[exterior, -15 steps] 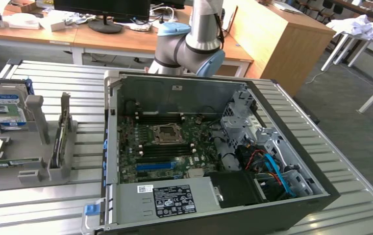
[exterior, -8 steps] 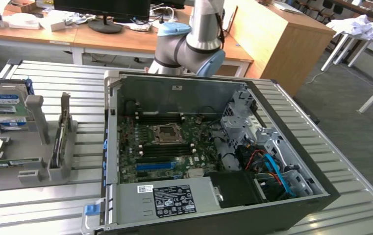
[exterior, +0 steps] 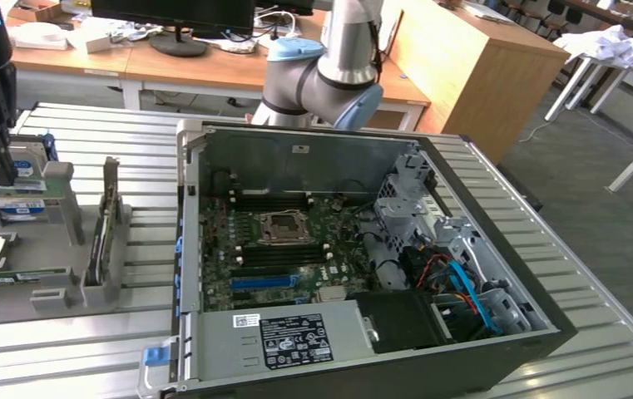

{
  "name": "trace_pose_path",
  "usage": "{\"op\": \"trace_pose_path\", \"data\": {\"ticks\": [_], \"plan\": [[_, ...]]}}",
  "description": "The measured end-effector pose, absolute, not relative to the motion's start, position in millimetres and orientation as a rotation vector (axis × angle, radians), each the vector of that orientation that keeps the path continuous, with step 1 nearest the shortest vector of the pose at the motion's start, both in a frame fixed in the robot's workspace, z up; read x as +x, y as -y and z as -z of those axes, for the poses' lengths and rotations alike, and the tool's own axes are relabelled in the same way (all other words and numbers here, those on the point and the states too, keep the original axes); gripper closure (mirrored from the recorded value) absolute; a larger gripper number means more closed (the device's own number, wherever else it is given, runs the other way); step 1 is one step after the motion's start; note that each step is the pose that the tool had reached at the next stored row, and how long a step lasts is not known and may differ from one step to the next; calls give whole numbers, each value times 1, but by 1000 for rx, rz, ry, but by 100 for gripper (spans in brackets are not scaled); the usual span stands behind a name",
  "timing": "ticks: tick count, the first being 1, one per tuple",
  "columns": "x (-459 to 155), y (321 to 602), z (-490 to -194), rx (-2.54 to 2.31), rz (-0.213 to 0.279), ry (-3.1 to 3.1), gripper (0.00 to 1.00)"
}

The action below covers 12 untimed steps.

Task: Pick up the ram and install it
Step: 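Pick up the ram and move it above insertion slot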

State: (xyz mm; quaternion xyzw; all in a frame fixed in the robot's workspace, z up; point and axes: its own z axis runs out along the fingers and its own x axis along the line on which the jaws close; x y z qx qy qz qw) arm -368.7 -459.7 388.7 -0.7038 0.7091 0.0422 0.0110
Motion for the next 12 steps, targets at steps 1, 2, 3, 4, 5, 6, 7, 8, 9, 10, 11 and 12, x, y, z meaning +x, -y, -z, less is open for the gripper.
{"op": "trace_pose_path", "data": {"ticks": [1, 2, 3, 4, 5, 6, 7, 8, 9, 10, 11, 12], "plan": [[-366, 460, -389, -2196, -132, -2213, 88], [-364, 460, -389, -2196, -133, -2213, 88], [-361, 460, -389, -2196, -134, -2213, 88], [-359, 460, -389, -2197, -135, -2214, 88], [-356, 460, -389, -2197, -136, -2214, 88], [-354, 460, -389, -2197, -137, -2215, 88], [-352, 460, -389, -2198, -138, -2215, 88], [-349, 460, -389, -2198, -139, -2215, 88], [-347, 460, -389, -2199, -140, -2216, 88], [-345, 460, -389, -2199, -141, -2216, 88], [-343, 460, -389, -2199, -142, -2217, 88], [-343, 460, -389, -2199, -142, -2217, 88]]}}
